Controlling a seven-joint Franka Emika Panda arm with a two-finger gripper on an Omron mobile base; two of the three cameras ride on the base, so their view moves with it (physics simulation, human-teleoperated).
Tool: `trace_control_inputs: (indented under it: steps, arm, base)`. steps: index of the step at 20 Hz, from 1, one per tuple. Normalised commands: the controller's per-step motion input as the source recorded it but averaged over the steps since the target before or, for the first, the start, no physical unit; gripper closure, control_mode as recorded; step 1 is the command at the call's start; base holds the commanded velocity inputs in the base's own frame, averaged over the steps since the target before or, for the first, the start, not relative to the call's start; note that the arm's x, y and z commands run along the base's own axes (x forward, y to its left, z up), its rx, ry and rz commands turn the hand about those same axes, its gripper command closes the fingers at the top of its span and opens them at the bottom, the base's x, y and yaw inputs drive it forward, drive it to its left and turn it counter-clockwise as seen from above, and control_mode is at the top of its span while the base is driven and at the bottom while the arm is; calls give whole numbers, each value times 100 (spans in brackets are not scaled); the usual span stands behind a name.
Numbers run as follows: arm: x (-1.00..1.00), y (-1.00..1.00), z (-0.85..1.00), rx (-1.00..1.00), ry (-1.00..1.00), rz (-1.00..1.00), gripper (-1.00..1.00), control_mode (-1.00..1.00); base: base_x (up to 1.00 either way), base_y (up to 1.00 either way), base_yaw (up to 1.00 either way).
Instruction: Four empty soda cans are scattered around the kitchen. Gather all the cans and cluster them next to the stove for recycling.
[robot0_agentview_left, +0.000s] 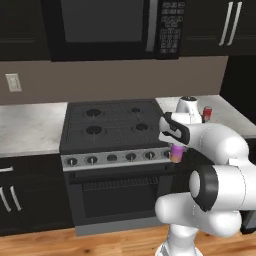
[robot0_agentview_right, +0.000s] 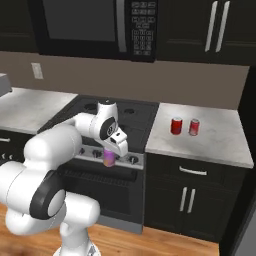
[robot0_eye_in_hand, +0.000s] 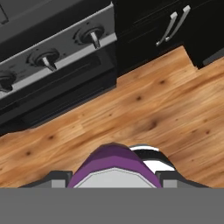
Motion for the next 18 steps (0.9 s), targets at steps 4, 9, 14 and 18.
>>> trace_control_inputs:
  steps: [4, 9, 14, 18]
  arm:
    - [0, 0, 0, 0, 0, 0, 100, 100]
    - [0, 0, 0, 0, 0, 0, 100, 100]
    - [0, 0, 0, 0, 0, 0, 100, 100]
    - [0, 0, 0, 0, 0, 0, 100, 100]
  base:
    - [40, -52, 0]
    - [49, -47, 1]
    - [45, -49, 0]
    - [42, -48, 1]
